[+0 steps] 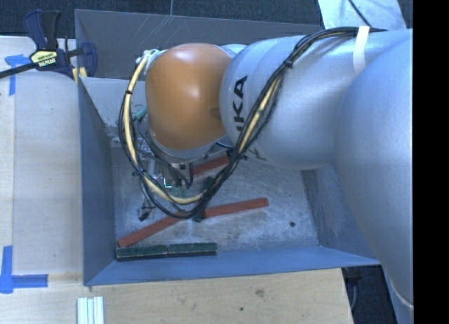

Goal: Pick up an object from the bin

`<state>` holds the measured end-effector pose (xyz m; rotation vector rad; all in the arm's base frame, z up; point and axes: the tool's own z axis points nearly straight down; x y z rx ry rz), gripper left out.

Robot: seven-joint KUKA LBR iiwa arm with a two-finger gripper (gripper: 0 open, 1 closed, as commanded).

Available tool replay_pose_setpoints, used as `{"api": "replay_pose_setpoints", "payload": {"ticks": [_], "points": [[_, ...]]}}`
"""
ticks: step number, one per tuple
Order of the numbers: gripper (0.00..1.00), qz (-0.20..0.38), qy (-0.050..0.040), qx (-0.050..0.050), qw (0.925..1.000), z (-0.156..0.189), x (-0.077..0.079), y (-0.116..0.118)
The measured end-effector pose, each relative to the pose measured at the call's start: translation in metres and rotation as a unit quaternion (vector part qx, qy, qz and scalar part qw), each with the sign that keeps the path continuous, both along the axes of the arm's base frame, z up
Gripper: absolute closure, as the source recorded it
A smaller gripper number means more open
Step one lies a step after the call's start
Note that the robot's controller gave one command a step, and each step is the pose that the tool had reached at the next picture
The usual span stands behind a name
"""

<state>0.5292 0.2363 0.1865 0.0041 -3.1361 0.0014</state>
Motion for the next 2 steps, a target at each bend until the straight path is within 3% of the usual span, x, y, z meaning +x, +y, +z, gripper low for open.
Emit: {"api": "replay_pose_setpoints", "payload": {"ticks": [1, 2], "points": [[0.00, -0.107, -0.0018, 0.000, 0.9943, -0.119, -0.034, 0.002], [0.00, 0.061, -0.0037, 0.000, 0.9982, -0.115, -0.031, -0.069]]}}
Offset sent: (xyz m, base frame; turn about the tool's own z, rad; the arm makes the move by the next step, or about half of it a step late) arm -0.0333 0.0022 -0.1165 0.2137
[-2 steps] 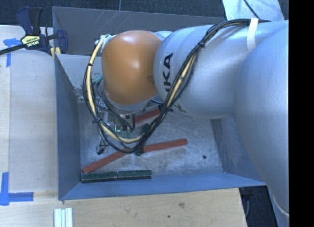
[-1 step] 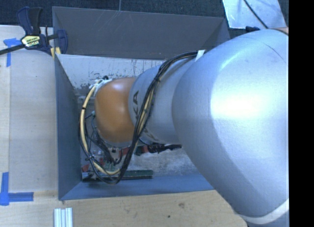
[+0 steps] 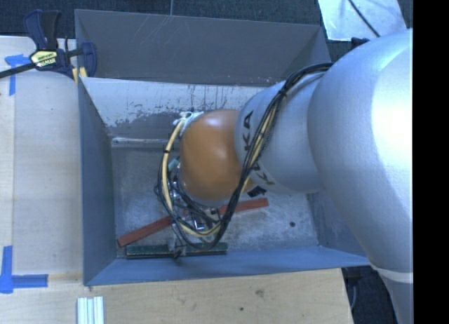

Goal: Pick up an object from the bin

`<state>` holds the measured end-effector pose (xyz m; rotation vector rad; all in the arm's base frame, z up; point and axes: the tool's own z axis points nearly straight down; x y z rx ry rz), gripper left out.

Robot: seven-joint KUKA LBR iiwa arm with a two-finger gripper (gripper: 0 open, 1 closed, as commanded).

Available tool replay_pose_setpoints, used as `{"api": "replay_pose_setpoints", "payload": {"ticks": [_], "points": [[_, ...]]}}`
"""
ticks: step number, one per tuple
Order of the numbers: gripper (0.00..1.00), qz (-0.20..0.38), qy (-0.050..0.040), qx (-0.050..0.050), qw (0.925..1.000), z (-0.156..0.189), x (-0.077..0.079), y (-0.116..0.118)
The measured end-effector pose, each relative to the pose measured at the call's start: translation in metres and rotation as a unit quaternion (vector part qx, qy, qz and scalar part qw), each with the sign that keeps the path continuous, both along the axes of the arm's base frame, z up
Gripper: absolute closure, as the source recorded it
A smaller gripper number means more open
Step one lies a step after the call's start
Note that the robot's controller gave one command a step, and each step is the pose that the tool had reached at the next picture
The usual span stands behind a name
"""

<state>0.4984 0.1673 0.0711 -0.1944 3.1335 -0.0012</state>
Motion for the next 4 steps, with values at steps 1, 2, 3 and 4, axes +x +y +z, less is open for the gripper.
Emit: {"api": "replay_pose_setpoints", "payload": {"ticks": [1, 2, 3, 4], "points": [[1.00, 0.001, -0.0012, 0.001, 1.0000, 0.002, 0.000, 0.002], [0.00, 0.000, -0.0011, 0.001, 1.0000, 0.000, 0.000, 0.001], [1.00, 0.000, -0.0008, 0.000, 1.0000, 0.000, 0.000, 0.001], [1.00, -0.022, -0.0046, 0.002, 0.9997, 0.122, 0.023, -0.005]]}}
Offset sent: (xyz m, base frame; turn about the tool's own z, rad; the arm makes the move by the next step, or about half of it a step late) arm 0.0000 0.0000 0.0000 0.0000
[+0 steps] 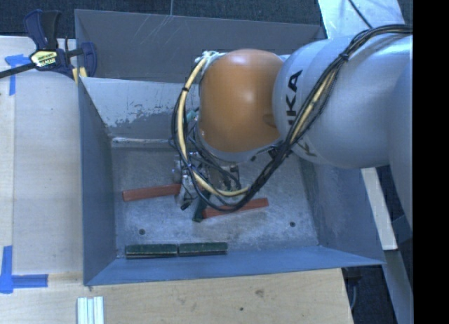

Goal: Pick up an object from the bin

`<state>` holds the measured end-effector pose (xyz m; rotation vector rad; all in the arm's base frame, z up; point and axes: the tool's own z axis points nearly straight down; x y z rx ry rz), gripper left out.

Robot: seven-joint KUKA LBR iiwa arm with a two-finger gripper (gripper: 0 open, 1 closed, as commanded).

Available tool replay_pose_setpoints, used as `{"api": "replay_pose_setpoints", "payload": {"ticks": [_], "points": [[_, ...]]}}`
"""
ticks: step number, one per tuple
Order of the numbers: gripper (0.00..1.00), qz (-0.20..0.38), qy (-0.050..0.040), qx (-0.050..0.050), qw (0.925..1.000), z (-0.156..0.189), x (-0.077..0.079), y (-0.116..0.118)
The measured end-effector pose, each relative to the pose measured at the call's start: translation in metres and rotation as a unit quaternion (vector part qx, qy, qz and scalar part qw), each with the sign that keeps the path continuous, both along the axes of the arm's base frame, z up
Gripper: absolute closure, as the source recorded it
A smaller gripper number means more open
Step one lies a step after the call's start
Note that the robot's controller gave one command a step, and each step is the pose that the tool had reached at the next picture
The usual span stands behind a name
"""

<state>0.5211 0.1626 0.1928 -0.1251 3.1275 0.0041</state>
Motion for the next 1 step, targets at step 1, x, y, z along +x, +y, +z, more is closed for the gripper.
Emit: {"api": "replay_pose_setpoints", "payload": {"ticks": [1], "points": [[1.00, -0.001, -0.0008, 0.000, 1.0000, 0.0873, 0.0336, 0.0111]]}}
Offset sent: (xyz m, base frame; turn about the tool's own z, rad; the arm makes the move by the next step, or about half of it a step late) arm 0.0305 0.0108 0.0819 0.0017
